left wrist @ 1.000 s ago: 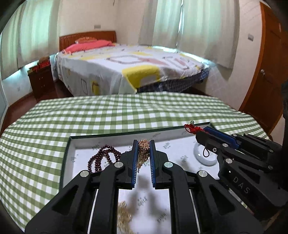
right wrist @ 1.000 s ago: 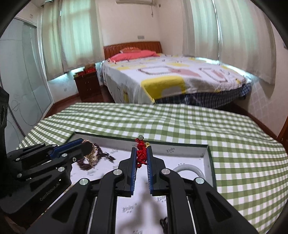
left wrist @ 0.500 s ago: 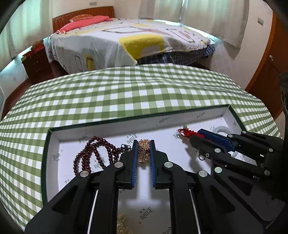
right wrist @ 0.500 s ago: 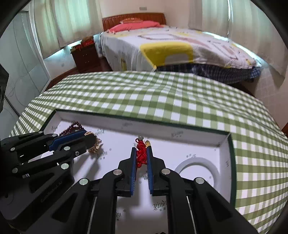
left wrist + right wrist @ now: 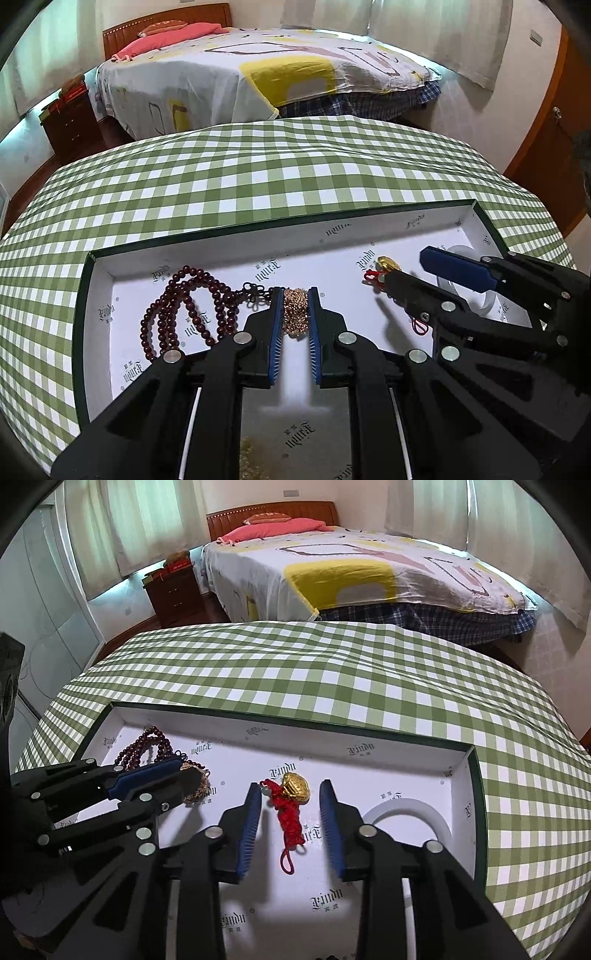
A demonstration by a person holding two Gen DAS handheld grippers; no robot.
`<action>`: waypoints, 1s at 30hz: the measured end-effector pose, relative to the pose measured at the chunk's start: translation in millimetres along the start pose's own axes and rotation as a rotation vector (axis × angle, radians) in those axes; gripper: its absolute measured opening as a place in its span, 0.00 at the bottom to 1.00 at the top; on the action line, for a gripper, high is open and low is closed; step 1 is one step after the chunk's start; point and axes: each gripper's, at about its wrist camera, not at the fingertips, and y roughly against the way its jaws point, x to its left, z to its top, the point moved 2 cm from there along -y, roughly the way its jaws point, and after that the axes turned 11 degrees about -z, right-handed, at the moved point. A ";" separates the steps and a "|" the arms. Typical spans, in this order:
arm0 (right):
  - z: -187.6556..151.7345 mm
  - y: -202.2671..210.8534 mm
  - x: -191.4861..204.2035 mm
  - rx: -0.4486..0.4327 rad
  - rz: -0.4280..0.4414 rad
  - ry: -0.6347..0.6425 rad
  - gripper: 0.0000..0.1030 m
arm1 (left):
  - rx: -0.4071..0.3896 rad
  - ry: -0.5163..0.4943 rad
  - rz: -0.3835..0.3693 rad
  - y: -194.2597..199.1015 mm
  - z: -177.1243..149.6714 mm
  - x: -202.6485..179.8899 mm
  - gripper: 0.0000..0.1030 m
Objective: Organize jewelry
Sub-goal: 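Lower the red tassel and gold chain into the tray box and open both tools, then withdraw both tools from the tray back over the table jewelry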
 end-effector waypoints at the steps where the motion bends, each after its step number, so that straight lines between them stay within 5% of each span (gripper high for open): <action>1: -0.2 0.4 -0.3 -0.002 -0.003 -0.001 0.38 | -0.002 0.005 0.000 0.8 0.0 1.1 0.15; 11: -1.0 9.6 -8.9 -0.040 -0.042 -0.017 0.52 | -0.071 0.025 0.036 18.5 2.2 9.8 0.47; 30: -37.8 88.7 0.7 -0.238 -0.105 -0.055 0.64 | -0.340 -0.027 0.087 119.1 -42.3 -7.3 0.62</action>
